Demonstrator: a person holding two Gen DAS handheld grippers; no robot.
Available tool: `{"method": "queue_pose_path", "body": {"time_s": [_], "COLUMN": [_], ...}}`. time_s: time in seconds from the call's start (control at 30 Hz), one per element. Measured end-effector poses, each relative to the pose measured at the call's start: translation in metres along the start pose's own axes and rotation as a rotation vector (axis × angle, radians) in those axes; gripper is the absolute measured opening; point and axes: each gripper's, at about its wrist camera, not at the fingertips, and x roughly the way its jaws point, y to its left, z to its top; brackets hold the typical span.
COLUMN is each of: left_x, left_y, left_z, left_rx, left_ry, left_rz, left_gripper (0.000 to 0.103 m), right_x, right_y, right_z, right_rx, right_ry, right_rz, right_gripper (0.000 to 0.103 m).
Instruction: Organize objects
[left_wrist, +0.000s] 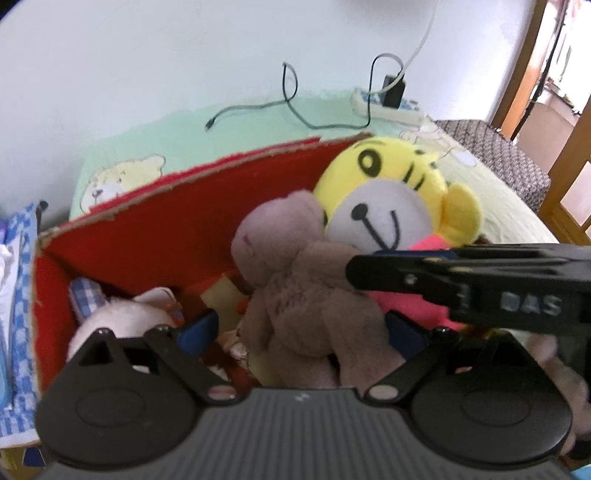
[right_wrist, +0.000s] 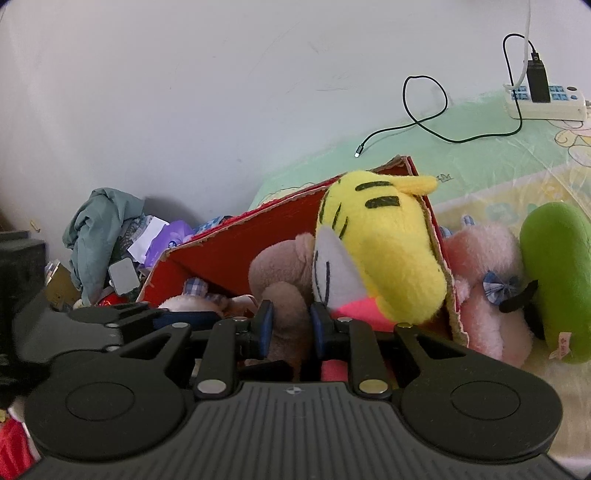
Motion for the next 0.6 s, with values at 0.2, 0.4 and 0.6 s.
{"method": "queue_pose_path", "body": {"time_s": [0.2, 0.4, 0.6], "left_x": [-0.011, -0.012, -0.008], "left_y": [0.016, 0.027, 0.023], "left_z": [-0.005, -0.007, -0.005], "left_rx": [-0.052, -0.089, -0.091], "left_ry": [-0.003, 0.002, 0.010], "left_rz": [0.042, 0.082, 0.112], "left_gripper": [0.095, 0.091, 0.091], "right_x": [-0.002, -0.001, -0.002], "right_y": [-0.001, 0.002, 0.003], "right_z": [-0.001, -0.002, -0.004], "right_rx": [0.000, -0.027, -0.048], "right_ry": [-0.004, -0.005, -0.006], "right_rz": [0.002, -0.012, -0.024], "right_gripper": [0.018, 0.018, 0.018]}}
